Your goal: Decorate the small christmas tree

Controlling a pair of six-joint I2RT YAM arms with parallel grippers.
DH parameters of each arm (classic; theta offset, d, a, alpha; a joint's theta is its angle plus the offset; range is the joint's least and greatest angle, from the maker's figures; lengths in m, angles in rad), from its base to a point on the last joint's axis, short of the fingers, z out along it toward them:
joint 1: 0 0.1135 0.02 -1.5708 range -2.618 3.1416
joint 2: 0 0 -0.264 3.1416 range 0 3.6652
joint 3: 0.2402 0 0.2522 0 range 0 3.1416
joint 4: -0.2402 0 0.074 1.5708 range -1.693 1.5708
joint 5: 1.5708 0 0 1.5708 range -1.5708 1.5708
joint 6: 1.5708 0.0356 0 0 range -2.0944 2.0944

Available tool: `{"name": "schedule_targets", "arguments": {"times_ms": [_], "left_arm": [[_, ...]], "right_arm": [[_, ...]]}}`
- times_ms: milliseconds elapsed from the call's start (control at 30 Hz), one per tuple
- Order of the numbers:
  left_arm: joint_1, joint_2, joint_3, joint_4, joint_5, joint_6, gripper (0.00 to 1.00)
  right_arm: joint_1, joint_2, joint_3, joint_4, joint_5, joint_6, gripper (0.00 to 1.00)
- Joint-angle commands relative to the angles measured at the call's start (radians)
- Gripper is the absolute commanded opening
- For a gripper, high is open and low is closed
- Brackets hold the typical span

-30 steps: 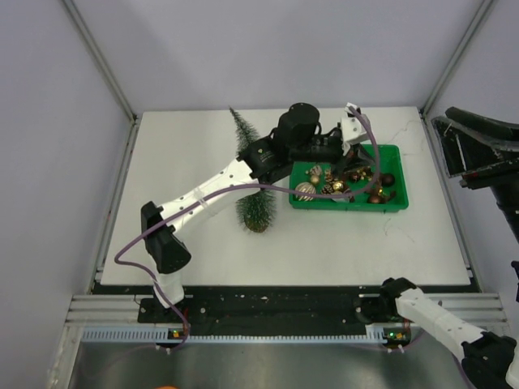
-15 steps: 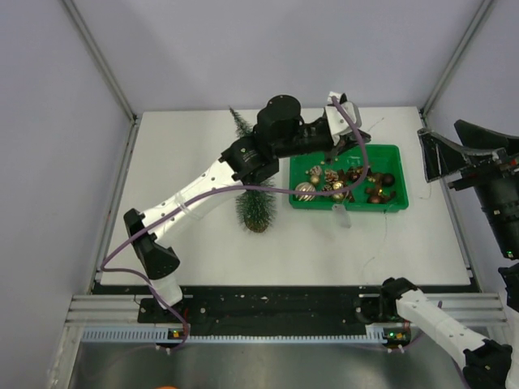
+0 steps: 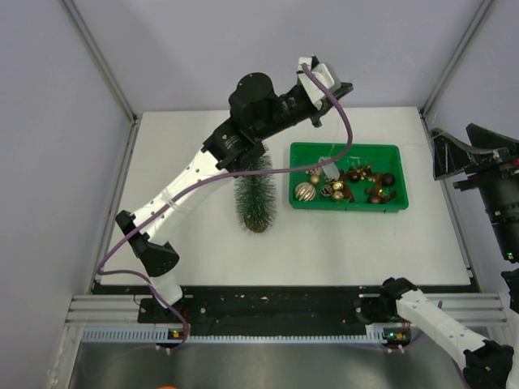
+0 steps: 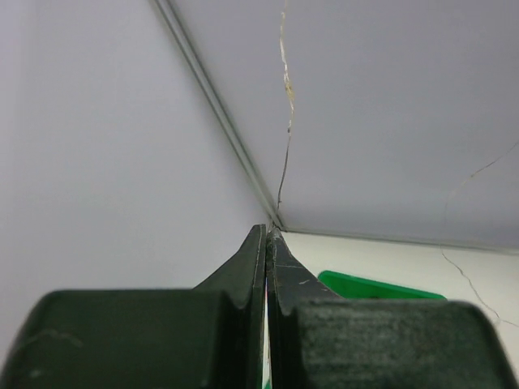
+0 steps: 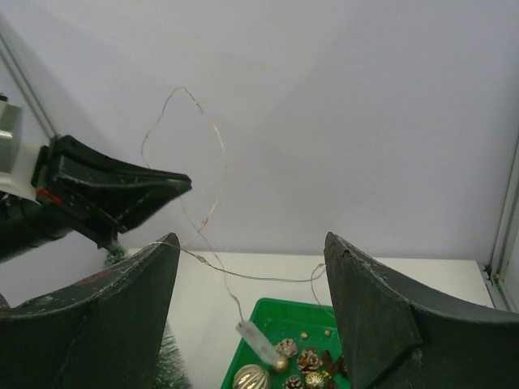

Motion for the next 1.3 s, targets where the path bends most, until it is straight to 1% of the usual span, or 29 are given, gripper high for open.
{"name": "schedule_targets", "arguments": {"times_ms": [0,67,100,233,367,533,567,667,767,933,1033,1100,1133,1200,1267], "left_arm": [[0.026,-0.005,0.095,0.075,-0.025,0.031,0.0],[0.037,-0.004,0.105,0.073,-0.022,0.037,0.0],[0.042,-0.008,0.105,0.07,-0.021,0.045,0.0],[0.056,-0.016,0.105,0.073,-0.025,0.074,0.0],[0.065,-0.02,0.105,0.079,-0.039,0.097,0.0],[0.066,-0.022,0.117,0.079,-0.052,0.126,0.0],[0.065,-0.022,0.119,0.108,-0.055,0.131,0.0],[0.066,-0.022,0.122,0.111,-0.062,0.142,0.0],[0.066,-0.023,0.122,0.111,-0.073,0.151,0.0],[0.066,-0.023,0.119,0.111,-0.094,0.165,0.0],[0.068,-0.019,0.112,0.13,-0.13,0.182,0.0],[0.071,-0.013,0.112,0.165,-0.172,0.194,0.0],[0.073,-0.007,0.114,0.192,-0.194,0.202,0.0],[0.077,0.01,0.126,0.252,-0.263,0.22,0.0],[0.085,0.038,0.171,0.281,-0.288,0.228,0.0]], "right_arm": [[0.008,0.001,-0.011,0.007,0.038,-0.039,0.73],[0.008,0.009,-0.026,0.012,0.033,-0.05,0.82],[0.008,0.015,-0.034,0.018,0.024,-0.055,0.85],[0.01,0.047,-0.084,0.041,0.016,-0.081,0.91],[0.008,0.058,-0.19,0.093,0.024,-0.102,0.95],[0.01,0.004,-0.371,0.195,0.025,-0.118,0.97],[0.01,-0.004,-0.399,0.203,0.039,-0.118,0.98],[0.008,-0.01,-0.445,0.208,0.053,-0.115,0.98],[0.01,-0.01,-0.427,0.209,0.055,-0.11,0.99],[0.01,-0.005,-0.294,0.209,0.041,-0.102,0.99],[0.01,-0.033,-0.232,0.216,0.082,-0.125,0.99],[0.01,-0.07,-0.236,0.24,0.101,-0.131,0.99],[0.01,-0.092,-0.243,0.24,0.105,-0.163,0.99],[0.008,-0.111,-0.252,0.217,0.114,-0.167,0.99],[0.008,-0.126,-0.284,0.181,0.127,-0.157,0.99]]}}
